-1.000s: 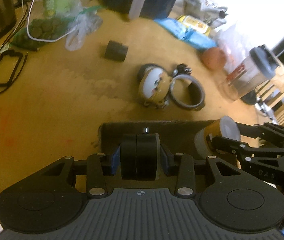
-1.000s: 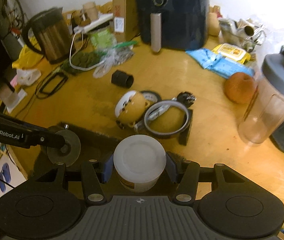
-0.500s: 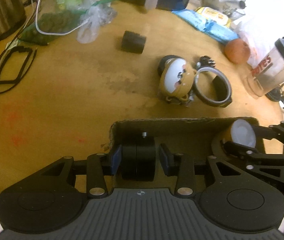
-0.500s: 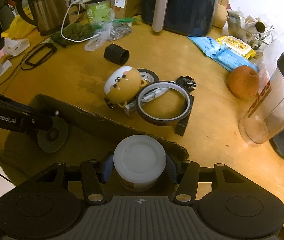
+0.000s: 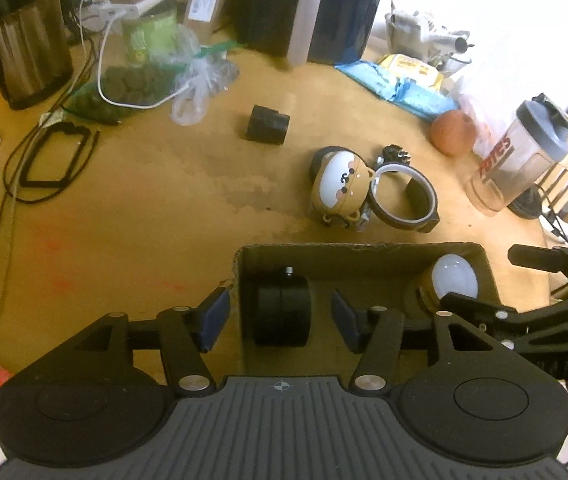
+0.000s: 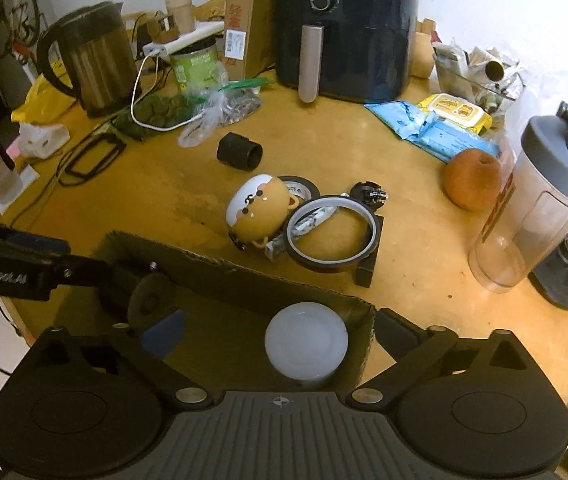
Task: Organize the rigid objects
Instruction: 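Lower the jar into the box and open the right tool while left carries the cylinder over, then lower the black cylinder into the box and open the left tool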
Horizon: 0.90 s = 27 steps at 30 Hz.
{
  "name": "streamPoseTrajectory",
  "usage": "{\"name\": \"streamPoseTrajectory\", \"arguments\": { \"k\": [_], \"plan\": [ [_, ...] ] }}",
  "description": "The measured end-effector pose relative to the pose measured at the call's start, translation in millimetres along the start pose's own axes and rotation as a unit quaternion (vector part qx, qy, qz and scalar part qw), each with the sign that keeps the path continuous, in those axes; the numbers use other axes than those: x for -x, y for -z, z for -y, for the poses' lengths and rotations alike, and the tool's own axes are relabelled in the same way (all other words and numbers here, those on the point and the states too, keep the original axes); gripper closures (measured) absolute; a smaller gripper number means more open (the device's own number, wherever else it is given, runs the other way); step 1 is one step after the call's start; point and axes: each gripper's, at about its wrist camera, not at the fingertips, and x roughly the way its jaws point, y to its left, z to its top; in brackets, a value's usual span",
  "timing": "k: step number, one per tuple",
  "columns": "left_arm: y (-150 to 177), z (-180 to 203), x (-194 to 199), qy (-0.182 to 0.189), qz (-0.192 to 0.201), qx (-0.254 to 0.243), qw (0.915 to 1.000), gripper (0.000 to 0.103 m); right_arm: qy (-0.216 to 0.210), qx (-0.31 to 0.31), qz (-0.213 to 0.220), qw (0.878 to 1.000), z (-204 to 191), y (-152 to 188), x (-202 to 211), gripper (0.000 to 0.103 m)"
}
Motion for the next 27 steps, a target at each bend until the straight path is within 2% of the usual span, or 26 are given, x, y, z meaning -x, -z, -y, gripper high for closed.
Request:
{"name": "streamPoseTrajectory", "arguments": {
  "k": [13,16,22,24,25,27],
  "plan": [
    [-0.2,10.0,20.3,0.020,0.015,-0.024,0.9994,0.048,0.020,-0.086,0.049,0.995,19.7,-11.9,23.3,0.000],
    [-2.3,16.7,20.7,0.026,0.026,-0.027,0.9990,0.048,0.031,-0.085,0.055,0.994,24.8,-13.6,34.1,0.000],
    [-9.0,26.4,24.8,0.042,0.052,0.001,0.9977,0.047,0.050,-0.073,0.063,0.994,34.3,-18.5,50.3,0.000],
    [-9.7,27.9,26.2,0.041,0.059,0.006,0.9974,0.044,0.057,-0.070,0.070,0.994,37.0,-21.4,53.4,0.000],
    [-10.2,28.6,26.4,0.038,0.060,0.008,0.9974,0.036,0.059,-0.068,0.073,0.993,37.9,-22.9,53.8,0.000],
    [-11.5,30.2,26.4,0.029,0.064,0.013,0.9974,0.033,0.062,-0.066,0.075,0.993,39.9,-25.0,53.4,0.000]
  ]
}}
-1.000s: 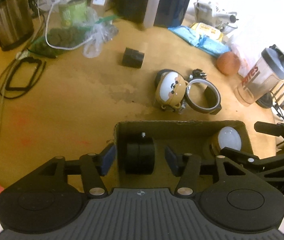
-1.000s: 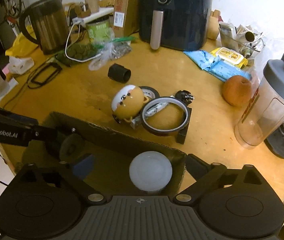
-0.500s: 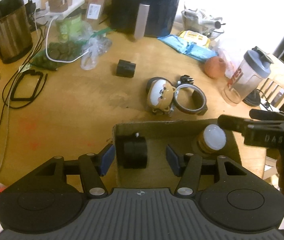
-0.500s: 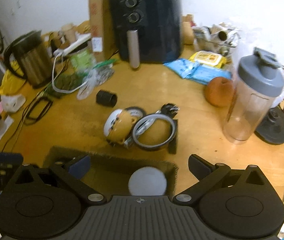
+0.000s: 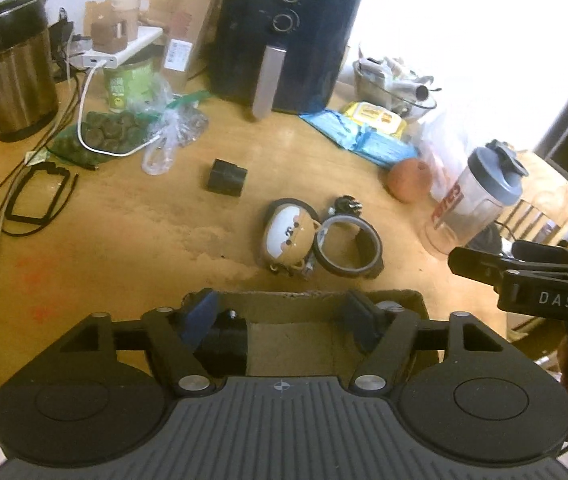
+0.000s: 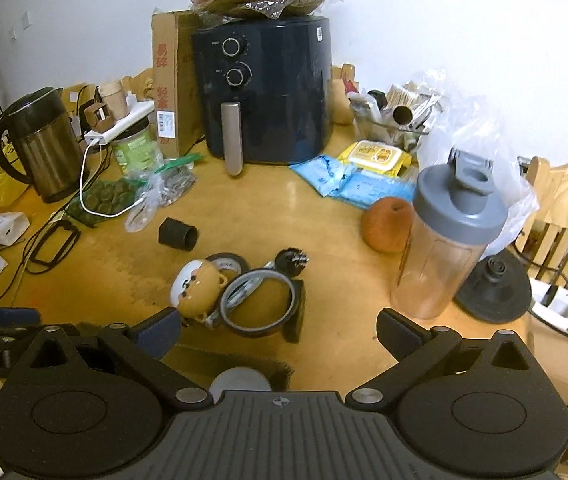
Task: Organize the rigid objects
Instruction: 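Lower the black cylinder into the box and open the left tool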
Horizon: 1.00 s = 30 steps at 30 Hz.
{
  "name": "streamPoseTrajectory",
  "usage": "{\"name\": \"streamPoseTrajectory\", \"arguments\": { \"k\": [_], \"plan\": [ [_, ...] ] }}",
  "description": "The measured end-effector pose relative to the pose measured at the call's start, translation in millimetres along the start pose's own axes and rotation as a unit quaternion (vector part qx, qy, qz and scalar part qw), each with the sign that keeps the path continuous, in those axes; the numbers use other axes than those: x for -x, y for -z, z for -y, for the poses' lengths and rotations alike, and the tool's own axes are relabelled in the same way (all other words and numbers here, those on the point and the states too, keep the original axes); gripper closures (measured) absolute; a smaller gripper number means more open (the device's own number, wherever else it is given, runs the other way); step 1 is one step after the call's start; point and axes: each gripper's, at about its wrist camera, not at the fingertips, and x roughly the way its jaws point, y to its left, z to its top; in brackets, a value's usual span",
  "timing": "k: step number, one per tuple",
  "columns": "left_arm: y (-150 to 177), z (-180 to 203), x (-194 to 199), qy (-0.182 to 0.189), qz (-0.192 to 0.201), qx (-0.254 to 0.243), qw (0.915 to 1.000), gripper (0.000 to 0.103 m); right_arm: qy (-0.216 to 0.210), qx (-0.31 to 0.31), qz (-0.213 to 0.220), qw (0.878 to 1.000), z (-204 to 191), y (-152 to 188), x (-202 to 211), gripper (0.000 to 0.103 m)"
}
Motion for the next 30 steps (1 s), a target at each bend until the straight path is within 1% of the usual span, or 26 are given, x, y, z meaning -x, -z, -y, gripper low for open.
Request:
{"name": "streamPoseTrajectory", "arguments": {
  "k": [3,7,10,14,23,30],
  "plan": [
    [-2.9,3.7,-3.3,-0.015,-0.005,0.010,0.9998,0.033,-0.007,0.000,0.004,1.000,3.1,-2.1,-3.5,0.000],
    [-6.6,10.8,-0.2,-0.028,0.006,0.024,0.9993,0.033,-0.019,0.004,0.003,1.000,9.0,-3.7,-6.8,0.000],
    [-7.8,14.7,0.0,-0.038,0.013,0.033,0.9986,0.033,-0.030,0.023,0.009,0.999,14.2,-3.9,-4.2,0.000],
    [-7.3,18.2,0.9,-0.052,0.015,0.043,0.9976,0.033,-0.027,0.042,0.010,0.999,23.8,-3.3,-1.6,0.000],
    [-1.1,22.3,1.7,-0.084,0.012,0.049,0.9952,0.033,-0.035,0.019,0.003,0.999,53.4,9.8,3.1,0.000],
    [8.2,21.5,7.6,-0.102,0.001,0.051,0.9934,0.033,-0.037,0.031,-0.004,0.999,63.2,21.0,6.7,0.000]
  ]
}}
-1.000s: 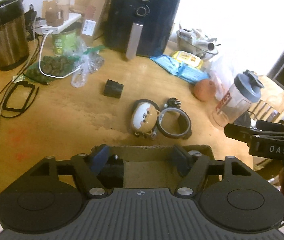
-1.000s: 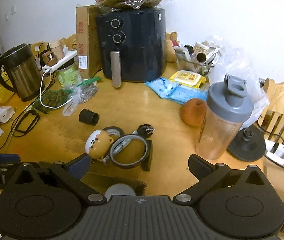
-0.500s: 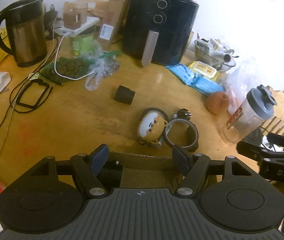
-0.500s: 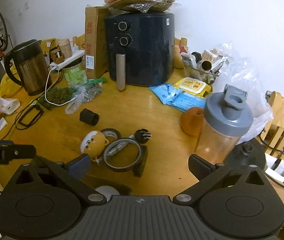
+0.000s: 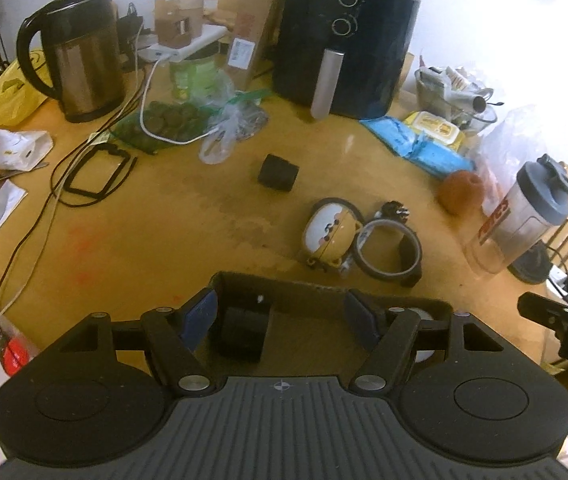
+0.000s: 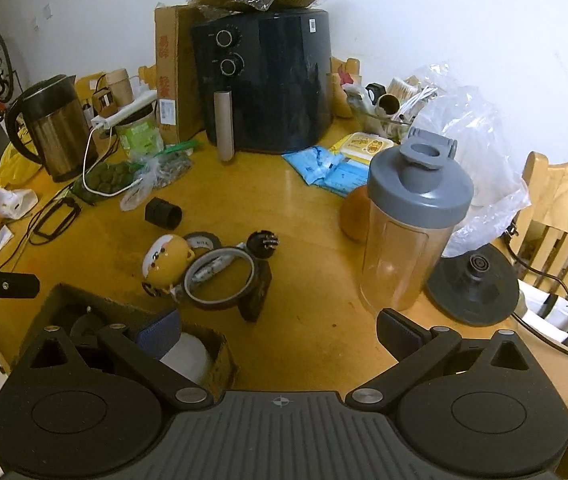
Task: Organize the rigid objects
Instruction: 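Lower the black cylinder into the box and open the left tool, then grasp the clear tape ring with the right tool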
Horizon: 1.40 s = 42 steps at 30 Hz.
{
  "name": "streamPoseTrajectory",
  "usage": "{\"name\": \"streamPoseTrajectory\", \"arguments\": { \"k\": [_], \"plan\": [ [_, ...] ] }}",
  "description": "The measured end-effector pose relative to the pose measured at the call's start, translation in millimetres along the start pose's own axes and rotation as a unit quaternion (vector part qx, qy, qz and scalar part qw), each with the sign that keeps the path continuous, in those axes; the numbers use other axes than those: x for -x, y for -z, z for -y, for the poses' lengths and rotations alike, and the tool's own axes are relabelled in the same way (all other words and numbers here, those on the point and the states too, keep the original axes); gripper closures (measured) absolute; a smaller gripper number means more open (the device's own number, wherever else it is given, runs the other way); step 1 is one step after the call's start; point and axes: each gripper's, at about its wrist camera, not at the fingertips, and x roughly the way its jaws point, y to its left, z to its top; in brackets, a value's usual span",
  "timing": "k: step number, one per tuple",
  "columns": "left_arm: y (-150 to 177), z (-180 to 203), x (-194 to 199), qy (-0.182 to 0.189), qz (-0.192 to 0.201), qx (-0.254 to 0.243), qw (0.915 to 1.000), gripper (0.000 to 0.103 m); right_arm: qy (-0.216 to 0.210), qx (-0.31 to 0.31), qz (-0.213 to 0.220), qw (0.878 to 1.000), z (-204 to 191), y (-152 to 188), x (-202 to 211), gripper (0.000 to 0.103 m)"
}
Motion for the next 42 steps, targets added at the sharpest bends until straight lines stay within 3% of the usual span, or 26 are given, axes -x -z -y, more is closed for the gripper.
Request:
{"name": "streamPoseTrajectory", "arguments": {
  "k": [9,19,26,31,35,42],
  "plan": [
    [8.3,-11.5,9.7,0.012,-0.004,0.007,0.9999,0.033,-0.002,0.016,0.008,1.000,-4.3,3.7,-5.5,0.000],
    [6.2,-20.8,-1.5,0.056,-0.012,-0.027,0.9980,0.033,0.012,-0.009,-0.018,1.000,-12.9,-13.2,-22.8,0.000],
    [1.1,-36.0,-4.3,0.063,-0.004,-0.061,0.9962,0.033,0.010,-0.020,-0.035,0.999,-21.4,-22.2,-35.3,0.000],
    [0.9,-49.9,-5.2,0.073,-0.007,-0.063,0.9953,0.033,0.017,-0.029,-0.043,0.999,-27.3,-27.8,-42.4,0.000],
    [-0.3,-60.3,-9.0,0.076,-0.009,-0.053,0.9956,0.025,0.025,-0.030,-0.047,0.998,-29.2,-31.6,-48.2,0.000],
    [-6.7,-71.9,-13.0,0.079,-0.010,-0.036,0.9962,0.025,0.030,-0.023,-0.058,0.998,-26.1,-35.8,-64.9,0.000]
  ]
}}
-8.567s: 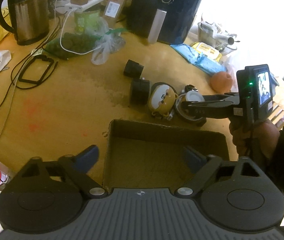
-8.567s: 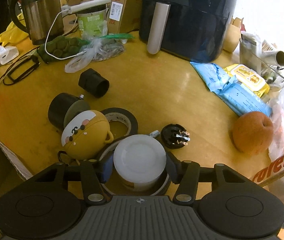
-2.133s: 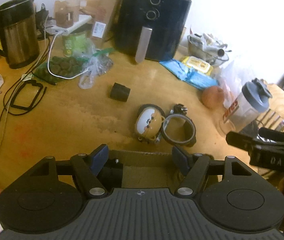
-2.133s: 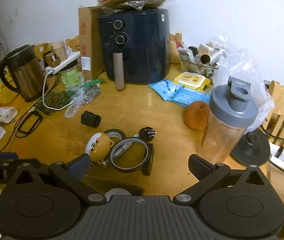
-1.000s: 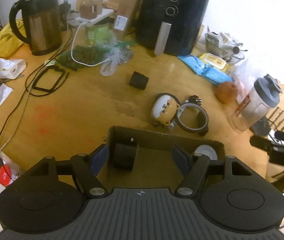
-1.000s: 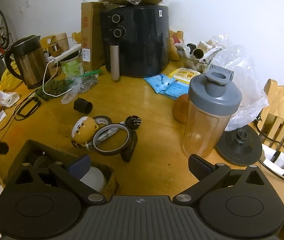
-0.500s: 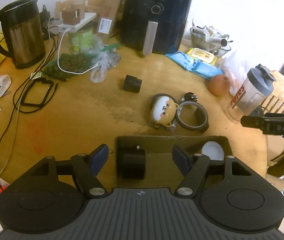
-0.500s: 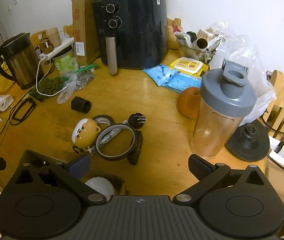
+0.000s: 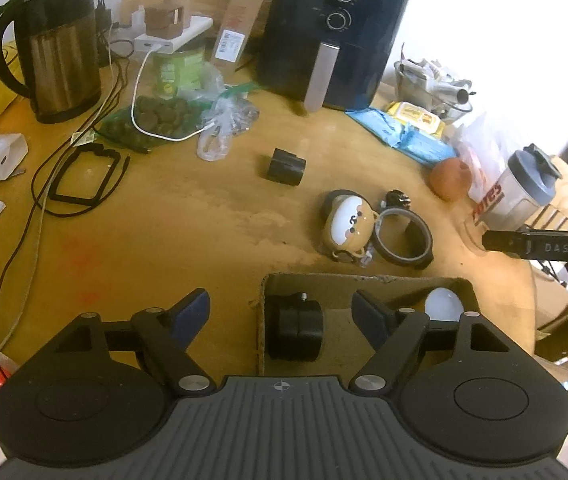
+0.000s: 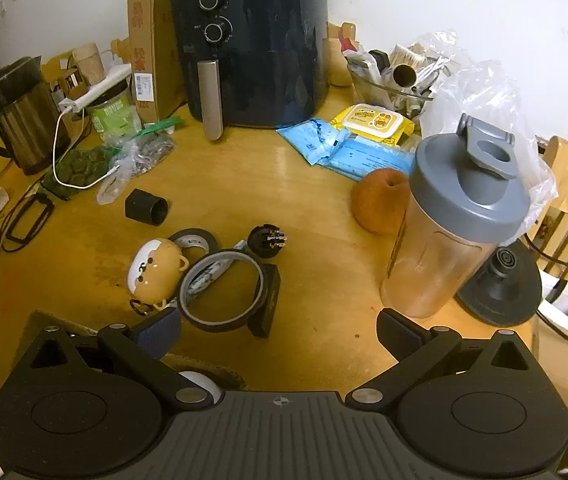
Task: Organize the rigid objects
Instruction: 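Grasp the clear tape ring with the right tool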
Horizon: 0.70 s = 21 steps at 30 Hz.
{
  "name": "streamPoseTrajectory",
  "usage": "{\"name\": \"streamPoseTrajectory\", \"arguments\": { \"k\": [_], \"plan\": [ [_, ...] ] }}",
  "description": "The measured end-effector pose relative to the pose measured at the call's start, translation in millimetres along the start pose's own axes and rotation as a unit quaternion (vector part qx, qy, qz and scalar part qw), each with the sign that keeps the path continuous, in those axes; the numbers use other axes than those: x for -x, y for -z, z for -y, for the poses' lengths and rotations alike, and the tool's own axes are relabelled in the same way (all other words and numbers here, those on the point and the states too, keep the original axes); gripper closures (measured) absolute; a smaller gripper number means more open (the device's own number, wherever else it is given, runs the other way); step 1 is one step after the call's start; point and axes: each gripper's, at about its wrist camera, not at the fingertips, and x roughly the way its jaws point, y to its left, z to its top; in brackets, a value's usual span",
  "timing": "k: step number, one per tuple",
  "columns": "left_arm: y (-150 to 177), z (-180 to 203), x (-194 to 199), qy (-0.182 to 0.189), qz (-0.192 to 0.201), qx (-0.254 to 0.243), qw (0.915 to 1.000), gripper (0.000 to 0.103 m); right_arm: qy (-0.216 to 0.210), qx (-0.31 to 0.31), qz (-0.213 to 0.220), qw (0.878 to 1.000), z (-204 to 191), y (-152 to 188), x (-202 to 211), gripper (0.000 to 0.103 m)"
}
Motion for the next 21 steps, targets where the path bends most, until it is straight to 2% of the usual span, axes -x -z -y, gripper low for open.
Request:
{"name": "streamPoseTrajectory", "arguments": {
  "k": [4,6,13,16,18,21],
  "plan": [
    [-2.1,-2.4,-3.4,-0.002,-0.001,0.005,1.0000,0.025,-0.020,0.001,-0.002,1.000,2.4,-5.0,-14.0,0.001],
    [-3.0,-2.7,-4.7,-0.006,-0.003,0.006,1.0000,0.025,-0.027,0.004,-0.007,1.000,2.6,-7.9,-23.5,0.010],
    [-5.8,-7.5,-6.3,-0.018,-0.002,0.022,0.9996,0.025,-0.046,0.043,-0.017,0.998,-8.8,-17.4,-52.3,0.018],
    [-6.4,-9.1,-7.1,-0.024,-0.003,0.030,0.9992,0.025,-0.067,0.071,-0.023,0.995,-14.1,-20.2,-62.8,0.017],
    [-6.9,-9.9,-7.5,-0.029,-0.004,0.036,0.9989,0.025,-0.081,0.094,-0.030,0.992,-18.8,-22.2,-71.3,0.009],
    [-6.6,-12.0,-6.7,-0.034,-0.003,0.043,0.9985,0.025,-0.090,0.125,-0.039,0.987,-25.8,-23.8,-83.1,0.004]
  ]
}}
